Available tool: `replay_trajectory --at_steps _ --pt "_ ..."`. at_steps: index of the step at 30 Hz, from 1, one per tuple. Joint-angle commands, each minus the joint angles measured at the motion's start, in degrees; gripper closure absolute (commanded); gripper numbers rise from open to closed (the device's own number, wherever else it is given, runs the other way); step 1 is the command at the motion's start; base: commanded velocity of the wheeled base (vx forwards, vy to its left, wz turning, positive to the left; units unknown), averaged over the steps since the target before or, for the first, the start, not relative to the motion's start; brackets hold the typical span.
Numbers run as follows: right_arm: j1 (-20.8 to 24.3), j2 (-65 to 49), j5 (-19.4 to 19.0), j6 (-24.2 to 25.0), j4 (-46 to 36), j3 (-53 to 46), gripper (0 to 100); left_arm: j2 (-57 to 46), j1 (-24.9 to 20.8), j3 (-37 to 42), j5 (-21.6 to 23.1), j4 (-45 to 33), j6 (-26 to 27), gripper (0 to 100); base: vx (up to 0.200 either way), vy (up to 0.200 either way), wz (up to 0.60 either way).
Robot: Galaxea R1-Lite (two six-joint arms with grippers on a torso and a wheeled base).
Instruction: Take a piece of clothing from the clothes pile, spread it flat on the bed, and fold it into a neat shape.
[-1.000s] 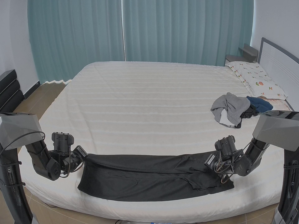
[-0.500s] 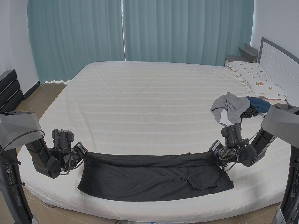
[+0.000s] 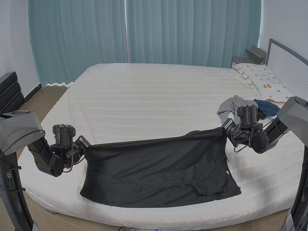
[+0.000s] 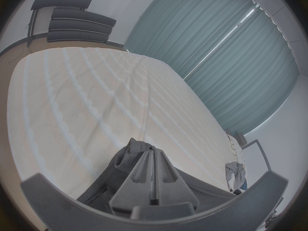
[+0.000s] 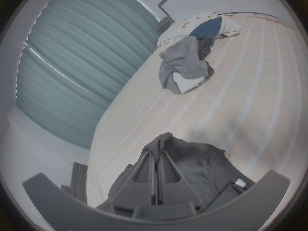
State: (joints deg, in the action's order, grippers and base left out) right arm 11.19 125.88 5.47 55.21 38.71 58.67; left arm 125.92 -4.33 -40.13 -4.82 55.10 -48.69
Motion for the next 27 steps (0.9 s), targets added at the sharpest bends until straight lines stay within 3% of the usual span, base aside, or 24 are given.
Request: replay_trajectory --at_steps 1,12,27 --pt "-0.2 -0.64 -0.9 -3.18 0.93 -8.31 100 0.12 0.28 4.45 0.33 1.5 0.53 100 0.0 0.0 0.0" --pt "-0.2 4.46 -3.63 -11.71 15.08 -24.4 100 4.95 -0.33 20.0 0.42 17.06 14.85 100 0.0 0.0 0.0" --pt "0.85 8.33 -3.72 -12.85 18.34 -26.86 100 7.77 -1.74 22.73 0.51 18.38 16.43 100 0.0 0.0 0.0"
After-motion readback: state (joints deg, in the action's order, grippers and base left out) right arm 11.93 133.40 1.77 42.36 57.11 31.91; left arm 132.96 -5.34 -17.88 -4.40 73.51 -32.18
